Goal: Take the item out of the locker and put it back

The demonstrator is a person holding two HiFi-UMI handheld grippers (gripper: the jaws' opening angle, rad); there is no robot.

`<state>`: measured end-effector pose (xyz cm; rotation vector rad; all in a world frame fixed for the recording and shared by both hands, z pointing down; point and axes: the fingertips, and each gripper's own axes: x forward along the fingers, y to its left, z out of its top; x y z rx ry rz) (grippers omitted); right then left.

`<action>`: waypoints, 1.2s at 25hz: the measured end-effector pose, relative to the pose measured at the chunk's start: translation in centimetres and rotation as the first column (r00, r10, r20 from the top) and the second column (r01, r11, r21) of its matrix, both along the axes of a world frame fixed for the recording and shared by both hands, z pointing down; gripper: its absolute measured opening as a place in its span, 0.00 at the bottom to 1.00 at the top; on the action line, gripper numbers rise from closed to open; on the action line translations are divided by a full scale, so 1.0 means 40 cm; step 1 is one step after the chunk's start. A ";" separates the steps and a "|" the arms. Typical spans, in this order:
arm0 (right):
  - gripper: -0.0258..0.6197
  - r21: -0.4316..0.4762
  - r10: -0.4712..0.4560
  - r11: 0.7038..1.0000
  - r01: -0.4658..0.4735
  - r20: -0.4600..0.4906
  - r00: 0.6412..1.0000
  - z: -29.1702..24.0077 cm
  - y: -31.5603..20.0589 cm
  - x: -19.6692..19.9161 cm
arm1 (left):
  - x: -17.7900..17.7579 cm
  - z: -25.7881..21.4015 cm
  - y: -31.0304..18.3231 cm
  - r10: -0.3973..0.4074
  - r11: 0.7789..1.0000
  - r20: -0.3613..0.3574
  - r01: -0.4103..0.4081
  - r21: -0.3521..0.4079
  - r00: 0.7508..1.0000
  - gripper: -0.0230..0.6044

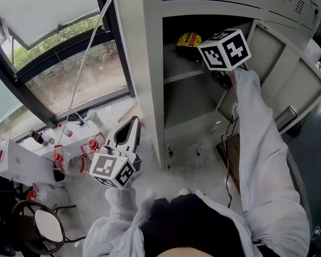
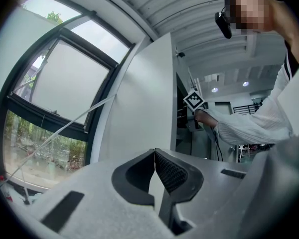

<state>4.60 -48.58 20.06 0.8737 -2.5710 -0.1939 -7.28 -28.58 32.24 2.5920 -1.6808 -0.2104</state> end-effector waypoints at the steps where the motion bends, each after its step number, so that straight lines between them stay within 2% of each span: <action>1: 0.52 0.021 0.007 1.000 -0.007 0.006 1.000 -0.008 0.017 0.010 | 0.005 0.000 0.004 0.007 1.000 0.000 -0.007 0.001 1.000 0.05; 5: 0.52 0.081 0.029 0.996 -0.034 0.062 0.998 -0.033 0.087 0.053 | 0.029 -0.001 0.021 0.032 0.999 0.003 -0.032 0.002 0.999 0.05; 8: 0.52 0.136 0.057 0.989 -0.066 0.064 0.996 -0.034 0.136 0.094 | 0.051 0.001 0.039 0.056 0.998 0.006 -0.056 0.000 0.998 0.05; 15: 0.52 0.197 0.099 0.973 -0.120 0.113 0.989 -0.027 0.264 0.163 | 0.071 0.013 0.085 0.096 0.995 0.015 -0.096 -0.014 0.995 0.05; 22: 0.52 0.211 0.162 0.959 -0.191 0.147 0.976 0.044 0.390 0.227 | 0.084 0.037 0.126 0.130 0.991 0.021 -0.129 -0.033 0.991 0.05; 30: 0.52 0.151 0.253 0.949 -0.278 0.164 0.953 0.185 0.476 0.294 | 0.096 0.089 0.161 0.145 0.987 0.004 -0.145 -0.071 0.989 0.05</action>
